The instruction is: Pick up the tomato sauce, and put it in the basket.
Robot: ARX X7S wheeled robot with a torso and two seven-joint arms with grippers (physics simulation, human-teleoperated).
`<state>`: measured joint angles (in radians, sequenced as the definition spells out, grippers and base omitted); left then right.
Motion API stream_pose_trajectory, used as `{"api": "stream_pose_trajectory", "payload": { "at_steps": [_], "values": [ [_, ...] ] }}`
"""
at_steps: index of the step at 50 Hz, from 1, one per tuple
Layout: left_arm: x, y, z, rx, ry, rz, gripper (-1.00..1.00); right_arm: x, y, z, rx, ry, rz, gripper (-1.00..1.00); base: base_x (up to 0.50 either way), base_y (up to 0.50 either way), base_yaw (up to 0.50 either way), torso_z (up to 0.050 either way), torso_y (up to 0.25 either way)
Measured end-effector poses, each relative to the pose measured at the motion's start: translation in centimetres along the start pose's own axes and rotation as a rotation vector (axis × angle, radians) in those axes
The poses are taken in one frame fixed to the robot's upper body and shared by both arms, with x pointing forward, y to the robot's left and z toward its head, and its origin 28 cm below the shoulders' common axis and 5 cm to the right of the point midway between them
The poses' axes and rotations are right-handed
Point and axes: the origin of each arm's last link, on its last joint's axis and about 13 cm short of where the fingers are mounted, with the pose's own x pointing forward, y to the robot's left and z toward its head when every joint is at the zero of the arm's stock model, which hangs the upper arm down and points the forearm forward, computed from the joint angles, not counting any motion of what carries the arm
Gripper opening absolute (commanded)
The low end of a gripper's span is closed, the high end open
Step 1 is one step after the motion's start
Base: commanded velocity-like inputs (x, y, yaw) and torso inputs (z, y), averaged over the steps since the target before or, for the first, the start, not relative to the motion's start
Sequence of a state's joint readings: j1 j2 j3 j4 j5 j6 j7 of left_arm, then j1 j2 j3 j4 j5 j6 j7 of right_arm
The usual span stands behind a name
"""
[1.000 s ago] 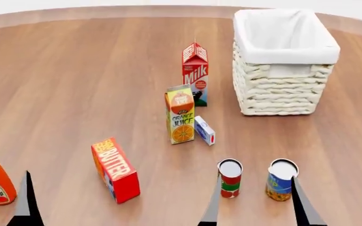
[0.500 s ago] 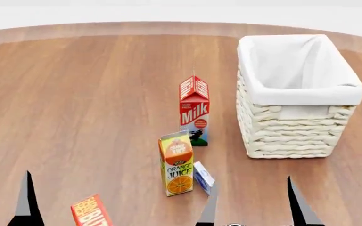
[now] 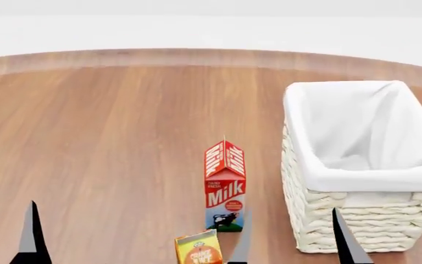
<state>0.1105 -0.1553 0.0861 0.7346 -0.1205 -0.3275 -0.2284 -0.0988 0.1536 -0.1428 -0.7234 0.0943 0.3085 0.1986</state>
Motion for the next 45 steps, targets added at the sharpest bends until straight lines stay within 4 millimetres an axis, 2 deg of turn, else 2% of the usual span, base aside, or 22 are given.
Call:
{"api": "stream_pose_trajectory", "payload": {
  "at_steps": [9,14,24,45],
  "values": [
    [0.0,0.0,-0.1,0.003,0.003,0.001,1.00,-0.1,0.0,0.4,-0.010,-0.007,0.006,1.00,0.00,0.00,0.00,0.000,0.000],
    [0.0,0.0,-0.2,0.006,0.005,0.000,1.00,-0.8,0.0,0.5,-0.023,0.002,0.034,1.00,0.00,0.00,0.00,0.000,0.000],
    [0.1,-0.2,-0.4,0.014,0.012,-0.005,1.00,-3.7,-0.8,0.5,-0.062,0.030,0.049,1.00,0.00,0.00,0.00,0.000,0.000],
    [0.1,-0.4,-0.8,0.023,0.024,-0.009,1.00,-10.3,-3.3,-0.8,-0.088,0.171,0.005,1.00,0.00,0.00,0.00,0.000,0.000]
  ]
}}
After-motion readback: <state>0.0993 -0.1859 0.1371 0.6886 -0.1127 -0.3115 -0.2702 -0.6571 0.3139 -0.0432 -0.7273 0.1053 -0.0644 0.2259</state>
